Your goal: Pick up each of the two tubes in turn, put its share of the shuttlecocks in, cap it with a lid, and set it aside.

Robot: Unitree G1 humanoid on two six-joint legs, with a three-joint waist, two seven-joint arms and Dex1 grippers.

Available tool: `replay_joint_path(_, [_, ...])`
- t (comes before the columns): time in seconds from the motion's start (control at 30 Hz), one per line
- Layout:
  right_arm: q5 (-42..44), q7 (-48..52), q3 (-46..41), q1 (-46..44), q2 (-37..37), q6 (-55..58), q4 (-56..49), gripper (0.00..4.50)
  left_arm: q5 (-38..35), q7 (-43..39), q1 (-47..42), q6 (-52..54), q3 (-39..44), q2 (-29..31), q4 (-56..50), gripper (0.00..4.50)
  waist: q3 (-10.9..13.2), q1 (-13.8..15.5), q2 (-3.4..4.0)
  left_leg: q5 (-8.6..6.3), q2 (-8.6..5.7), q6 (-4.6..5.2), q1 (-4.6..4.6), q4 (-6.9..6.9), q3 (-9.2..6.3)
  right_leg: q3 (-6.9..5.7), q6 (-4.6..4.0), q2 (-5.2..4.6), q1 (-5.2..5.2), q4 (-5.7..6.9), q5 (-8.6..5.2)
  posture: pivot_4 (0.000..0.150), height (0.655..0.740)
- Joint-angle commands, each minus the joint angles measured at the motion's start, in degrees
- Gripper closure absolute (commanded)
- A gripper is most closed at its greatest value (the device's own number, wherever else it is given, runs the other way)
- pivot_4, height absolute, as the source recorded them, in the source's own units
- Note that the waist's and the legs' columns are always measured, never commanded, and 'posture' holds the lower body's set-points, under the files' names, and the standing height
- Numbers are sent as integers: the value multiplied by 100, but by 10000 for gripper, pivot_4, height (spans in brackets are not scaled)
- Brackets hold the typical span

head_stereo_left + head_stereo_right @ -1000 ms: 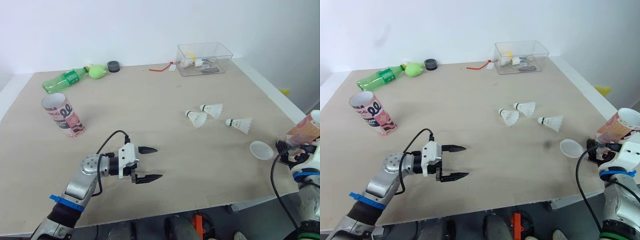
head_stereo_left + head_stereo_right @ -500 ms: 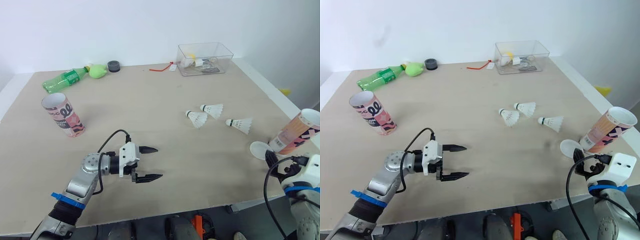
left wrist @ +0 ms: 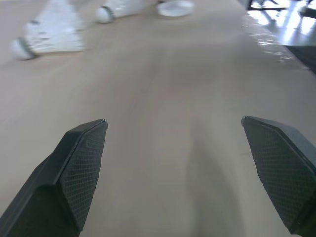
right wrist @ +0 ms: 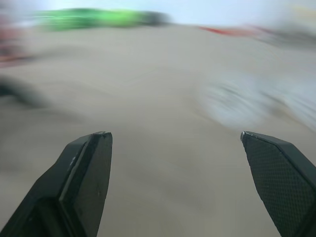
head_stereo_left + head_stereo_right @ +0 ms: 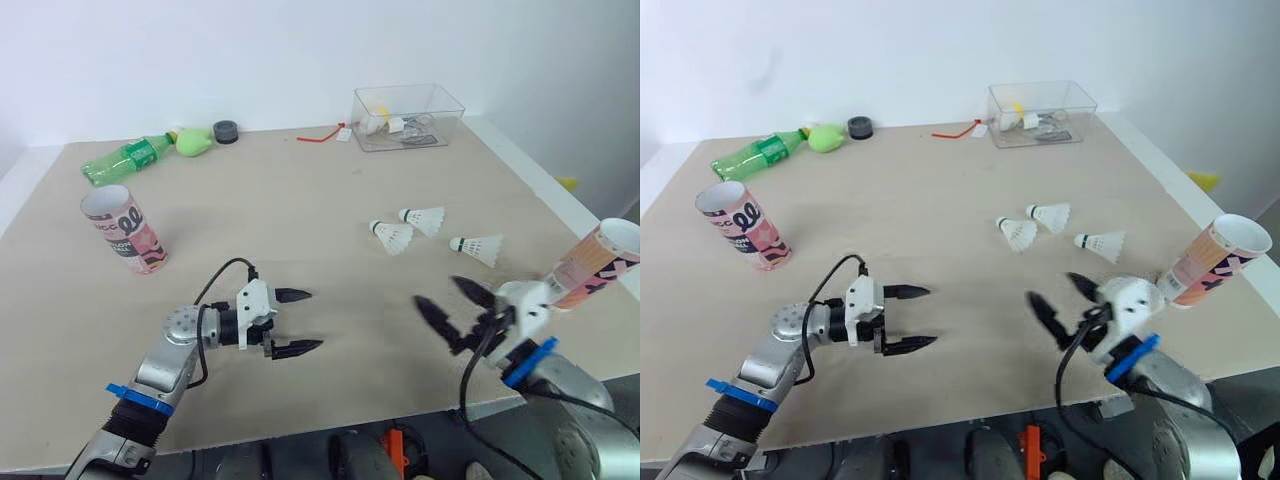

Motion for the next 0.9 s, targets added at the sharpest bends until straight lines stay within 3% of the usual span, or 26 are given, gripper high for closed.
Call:
replay_joint_path(0.03, [109,1235,527,-838,-78,-293,727,423,-21,480,224,-20,339,-48,-259,0,4,5,-6,0,0,0,-1,0,0,0,-1,-1,0,0,0,1500,7400])
replay_joint_path(0.27, [-208,2835,1554,-2371,161,-650,2379,423,275,1872,851,58,879,-204,-761,0,31,33,-21,-5,5,3,-16,3,-15,-2,-17,-1,-6,0,0,1500,7400])
replay_joint_path(0.4, [-474,3116,1667,-2895,408,-1105,3179,423,570,2871,1197,210,1241,-395,-1172,0,34,33,-24,-5,4,3,-20,4,-15,-3,-25,-6,-7,0,7,1500,7400])
replay_joint_path(0.5, [-566,3106,1610,-3219,599,-1330,3653,423,723,4201,1554,542,1864,-894,-1639,0,34,28,-23,-5,4,3,-19,5,-13,-4,-25,-9,-6,1,10,1500,7400])
replay_joint_path(0.63, [-609,3088,1573,-3322,732,-1547,3841,423,1027,5252,1818,769,2313,-1308,-1954,0,35,17,-25,-4,5,3,-18,8,-10,0,-29,-11,-5,2,18,1500,7400])
replay_joint_path(0.9, [-674,3003,1594,-3485,960,-1621,4098,423,803,5846,1303,1067,2833,-1381,-1426,0,36,21,-28,4,5,-2,-14,13,-5,-10,-27,-5,-4,4,34,1500,7400])
